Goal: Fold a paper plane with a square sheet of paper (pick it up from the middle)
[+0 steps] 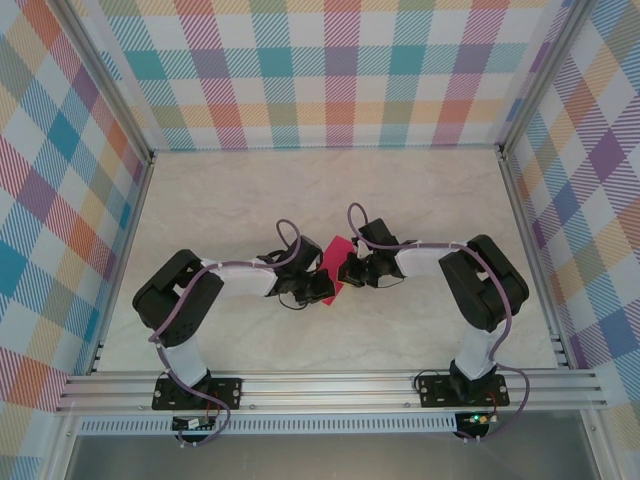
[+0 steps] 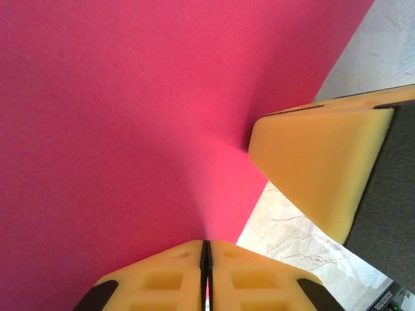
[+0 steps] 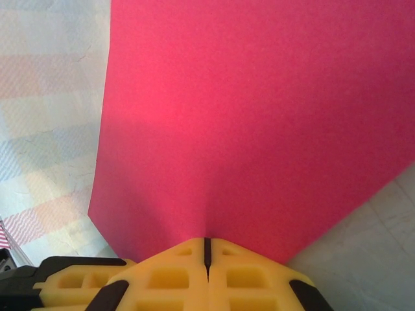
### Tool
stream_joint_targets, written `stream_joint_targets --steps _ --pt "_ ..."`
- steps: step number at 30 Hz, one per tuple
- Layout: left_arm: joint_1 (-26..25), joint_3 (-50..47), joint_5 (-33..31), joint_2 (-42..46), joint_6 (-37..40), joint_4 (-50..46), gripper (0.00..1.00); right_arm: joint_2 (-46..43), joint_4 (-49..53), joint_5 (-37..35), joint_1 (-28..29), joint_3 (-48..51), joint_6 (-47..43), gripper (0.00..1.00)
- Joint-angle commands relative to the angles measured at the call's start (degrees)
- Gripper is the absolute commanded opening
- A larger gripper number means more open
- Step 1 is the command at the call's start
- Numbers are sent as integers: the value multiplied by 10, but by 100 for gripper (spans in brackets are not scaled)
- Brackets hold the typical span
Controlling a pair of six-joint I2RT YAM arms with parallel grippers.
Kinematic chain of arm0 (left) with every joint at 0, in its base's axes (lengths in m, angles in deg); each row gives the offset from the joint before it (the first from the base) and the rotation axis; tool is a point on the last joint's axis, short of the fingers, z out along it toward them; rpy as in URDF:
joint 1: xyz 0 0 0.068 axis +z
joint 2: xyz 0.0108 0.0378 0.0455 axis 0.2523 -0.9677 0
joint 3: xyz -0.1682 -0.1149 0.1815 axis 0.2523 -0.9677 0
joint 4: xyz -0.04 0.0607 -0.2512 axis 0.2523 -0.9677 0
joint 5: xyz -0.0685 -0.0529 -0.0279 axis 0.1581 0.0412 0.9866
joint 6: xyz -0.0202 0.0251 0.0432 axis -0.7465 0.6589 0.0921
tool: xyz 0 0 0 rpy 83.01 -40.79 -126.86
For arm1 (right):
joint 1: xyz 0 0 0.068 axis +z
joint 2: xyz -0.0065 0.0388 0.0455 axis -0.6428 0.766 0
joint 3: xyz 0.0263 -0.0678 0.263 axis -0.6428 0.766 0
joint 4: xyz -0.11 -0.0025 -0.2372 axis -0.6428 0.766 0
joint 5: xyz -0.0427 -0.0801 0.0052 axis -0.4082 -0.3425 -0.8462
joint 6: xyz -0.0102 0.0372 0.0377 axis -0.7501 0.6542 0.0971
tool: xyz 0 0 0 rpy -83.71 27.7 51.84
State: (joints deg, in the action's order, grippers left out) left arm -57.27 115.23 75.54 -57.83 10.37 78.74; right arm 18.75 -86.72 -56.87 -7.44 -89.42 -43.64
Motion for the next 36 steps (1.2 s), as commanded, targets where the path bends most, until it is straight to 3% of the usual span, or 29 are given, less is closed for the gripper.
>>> stream_joint_targets --steps 1,11,27,36 --pt "-8 -18 -24 -20 18 -80 8 13 -5 -15 -13 1 -27 2" --pt "-9 -24 -38 -19 31 -106 6 40 -44 -2 -77 -12 -63 3" --pt "-8 -25 -38 -9 33 -108 6 61 2 -78 -152 -83 -54 3" --pt "-8 -5 -44 -2 34 -109 6 -53 -22 5 -140 -24 -56 5"
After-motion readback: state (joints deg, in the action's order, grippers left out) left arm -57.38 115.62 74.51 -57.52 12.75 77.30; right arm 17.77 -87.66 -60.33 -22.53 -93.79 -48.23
